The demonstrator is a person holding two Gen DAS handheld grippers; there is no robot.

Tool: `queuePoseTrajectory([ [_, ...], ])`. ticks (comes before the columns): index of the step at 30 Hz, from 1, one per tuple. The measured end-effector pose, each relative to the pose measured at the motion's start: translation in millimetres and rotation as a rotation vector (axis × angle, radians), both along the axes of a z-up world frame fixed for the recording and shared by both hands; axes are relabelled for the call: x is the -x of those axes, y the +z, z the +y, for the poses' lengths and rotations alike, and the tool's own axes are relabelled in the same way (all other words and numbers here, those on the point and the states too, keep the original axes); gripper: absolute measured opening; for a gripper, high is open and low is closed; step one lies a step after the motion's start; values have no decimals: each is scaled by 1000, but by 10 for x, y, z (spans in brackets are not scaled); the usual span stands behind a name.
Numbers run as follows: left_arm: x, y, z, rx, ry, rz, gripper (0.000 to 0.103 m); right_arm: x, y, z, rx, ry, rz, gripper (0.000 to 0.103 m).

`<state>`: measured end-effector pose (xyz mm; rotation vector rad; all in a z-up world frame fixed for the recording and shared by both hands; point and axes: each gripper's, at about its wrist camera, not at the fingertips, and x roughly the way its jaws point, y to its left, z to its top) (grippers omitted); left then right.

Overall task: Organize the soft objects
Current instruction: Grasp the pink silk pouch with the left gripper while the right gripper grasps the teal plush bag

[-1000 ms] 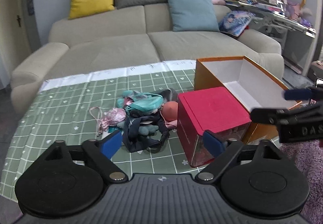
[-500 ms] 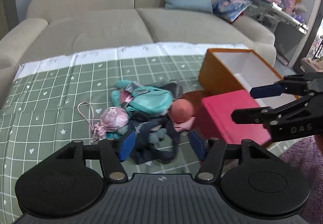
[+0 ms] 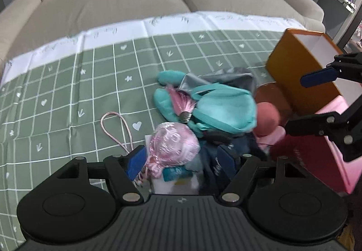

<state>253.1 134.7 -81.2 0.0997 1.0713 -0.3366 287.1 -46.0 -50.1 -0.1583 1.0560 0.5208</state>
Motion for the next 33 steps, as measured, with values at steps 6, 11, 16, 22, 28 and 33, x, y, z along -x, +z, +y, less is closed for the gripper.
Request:
queuePoseTrajectory([
  [6,-254,-249,16,12,-17,32,84,-314,-237,157,22,25,73,90],
  [11,-359,-399,23,15,-37,55,77,-532,-396,233,33,29,129,93],
  [16,-392,-449,73,57,-47,51,62,-681,-494,276,-8,-5,188,93],
  [22,-384,-258,233,63,15,1,62,-783,-624,443,28,-11,236,97],
  [28,-434,-168,328,61,47,-5,62,-932,-792,488,41,-60,328,98],
  [33,-408,-243,260,71,37,4,62,-971,-869,451,-6,-105,384,89],
])
